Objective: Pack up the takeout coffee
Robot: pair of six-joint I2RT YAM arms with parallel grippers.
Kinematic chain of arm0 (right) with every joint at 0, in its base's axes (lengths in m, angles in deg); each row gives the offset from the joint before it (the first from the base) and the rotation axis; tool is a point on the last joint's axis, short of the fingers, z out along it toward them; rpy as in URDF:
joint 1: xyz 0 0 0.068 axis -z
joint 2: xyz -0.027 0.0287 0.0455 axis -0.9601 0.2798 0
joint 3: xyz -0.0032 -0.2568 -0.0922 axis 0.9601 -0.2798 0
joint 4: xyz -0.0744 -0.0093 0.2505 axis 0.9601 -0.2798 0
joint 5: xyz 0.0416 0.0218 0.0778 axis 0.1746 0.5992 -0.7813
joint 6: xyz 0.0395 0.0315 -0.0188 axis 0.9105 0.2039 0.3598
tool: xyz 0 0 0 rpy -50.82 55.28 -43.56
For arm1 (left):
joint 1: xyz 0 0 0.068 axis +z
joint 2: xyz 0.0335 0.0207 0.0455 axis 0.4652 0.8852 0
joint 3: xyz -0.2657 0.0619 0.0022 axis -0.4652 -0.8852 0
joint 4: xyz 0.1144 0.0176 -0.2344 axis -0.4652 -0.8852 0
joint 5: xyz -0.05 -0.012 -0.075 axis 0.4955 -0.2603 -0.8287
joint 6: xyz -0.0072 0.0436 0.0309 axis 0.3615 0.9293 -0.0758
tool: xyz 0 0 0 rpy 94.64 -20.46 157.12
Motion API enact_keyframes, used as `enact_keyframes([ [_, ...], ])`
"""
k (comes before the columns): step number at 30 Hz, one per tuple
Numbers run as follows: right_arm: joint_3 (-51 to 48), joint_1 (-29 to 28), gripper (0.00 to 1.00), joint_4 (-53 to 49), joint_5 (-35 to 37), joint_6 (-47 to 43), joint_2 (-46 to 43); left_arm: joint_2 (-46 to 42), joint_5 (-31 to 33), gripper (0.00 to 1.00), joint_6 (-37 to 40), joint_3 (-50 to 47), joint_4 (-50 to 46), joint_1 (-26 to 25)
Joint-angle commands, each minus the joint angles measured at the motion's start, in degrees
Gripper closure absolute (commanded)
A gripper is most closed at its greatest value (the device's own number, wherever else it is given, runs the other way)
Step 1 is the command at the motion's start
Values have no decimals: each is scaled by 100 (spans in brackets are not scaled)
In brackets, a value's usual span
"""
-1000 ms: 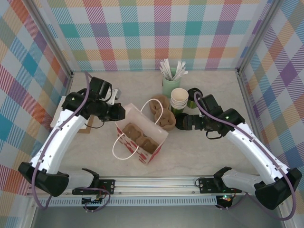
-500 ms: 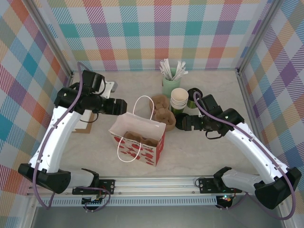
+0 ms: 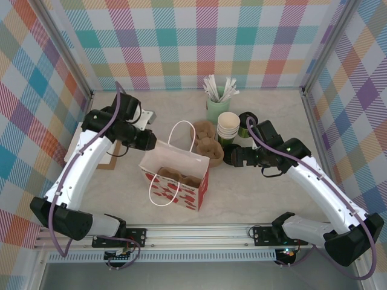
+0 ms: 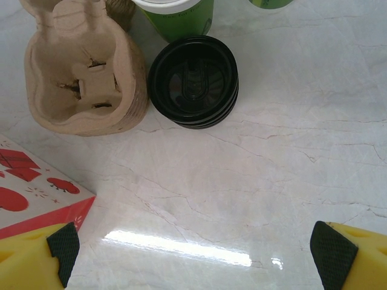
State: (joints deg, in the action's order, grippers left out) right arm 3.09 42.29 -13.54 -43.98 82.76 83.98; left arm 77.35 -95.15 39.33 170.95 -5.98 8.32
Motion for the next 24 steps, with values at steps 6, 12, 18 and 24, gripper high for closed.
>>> enact_keyframes([
  [6, -33, 47, 0, -45, 104, -130, 29, -1039, -103, 100, 44, 95, 290, -235],
  [12, -5, 234, 0, -168, 299, -32, 258, -1752, -320, 100, 192, -89, 451, -401],
  [18, -189, 659, 0, 31, 198, 60, 380, -2236, -487, 100, 363, -360, 768, -407],
  [24, -201, 821, 0, 1, 264, -63, 558, -2258, -690, 100, 418, -403, 865, -415],
])
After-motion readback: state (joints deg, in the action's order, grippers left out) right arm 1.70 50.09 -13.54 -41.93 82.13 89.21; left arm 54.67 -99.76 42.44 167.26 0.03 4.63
